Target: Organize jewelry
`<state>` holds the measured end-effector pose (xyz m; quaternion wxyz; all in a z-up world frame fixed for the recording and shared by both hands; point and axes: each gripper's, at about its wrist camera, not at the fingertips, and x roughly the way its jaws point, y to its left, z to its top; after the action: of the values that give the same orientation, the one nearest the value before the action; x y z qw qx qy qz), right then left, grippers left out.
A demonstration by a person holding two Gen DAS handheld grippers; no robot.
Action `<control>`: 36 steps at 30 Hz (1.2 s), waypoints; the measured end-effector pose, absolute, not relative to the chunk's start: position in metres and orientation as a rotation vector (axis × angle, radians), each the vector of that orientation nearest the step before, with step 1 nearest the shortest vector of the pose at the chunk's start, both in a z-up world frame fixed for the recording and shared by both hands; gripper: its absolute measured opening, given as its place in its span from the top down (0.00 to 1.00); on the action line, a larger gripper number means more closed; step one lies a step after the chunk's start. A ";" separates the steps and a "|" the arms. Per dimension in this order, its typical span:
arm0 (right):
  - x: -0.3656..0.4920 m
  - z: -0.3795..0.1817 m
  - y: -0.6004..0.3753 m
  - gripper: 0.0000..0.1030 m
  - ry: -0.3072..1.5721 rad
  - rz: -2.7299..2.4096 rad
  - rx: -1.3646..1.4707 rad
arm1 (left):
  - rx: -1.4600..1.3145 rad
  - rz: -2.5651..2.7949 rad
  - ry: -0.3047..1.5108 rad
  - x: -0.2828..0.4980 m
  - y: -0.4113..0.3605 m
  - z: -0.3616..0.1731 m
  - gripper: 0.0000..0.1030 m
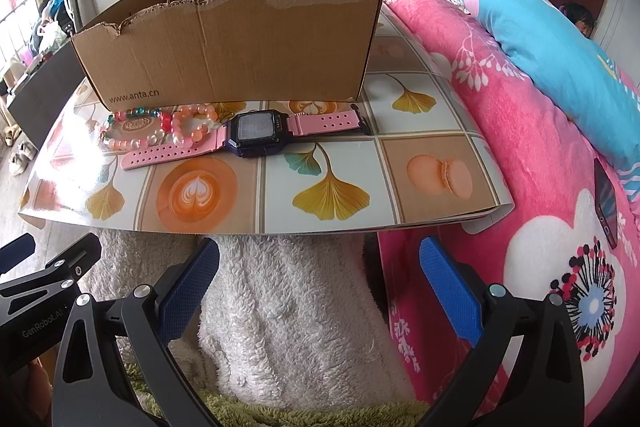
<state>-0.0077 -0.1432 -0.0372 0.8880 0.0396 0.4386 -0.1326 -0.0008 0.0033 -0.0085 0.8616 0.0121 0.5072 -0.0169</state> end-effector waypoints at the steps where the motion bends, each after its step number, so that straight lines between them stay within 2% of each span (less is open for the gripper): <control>1: -0.008 -0.037 -0.143 0.05 0.911 -0.276 0.083 | 0.025 -0.035 1.065 -0.001 0.004 -0.009 0.07; 36: -0.008 -0.041 -0.144 0.05 0.913 -0.274 0.083 | 0.026 -0.026 1.067 -0.004 0.009 -0.012 0.07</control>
<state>-0.0085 -0.1444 -0.0405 0.8877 0.0399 0.4393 -0.1319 -0.0037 0.0085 -0.0118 0.8608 0.0125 0.5087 -0.0125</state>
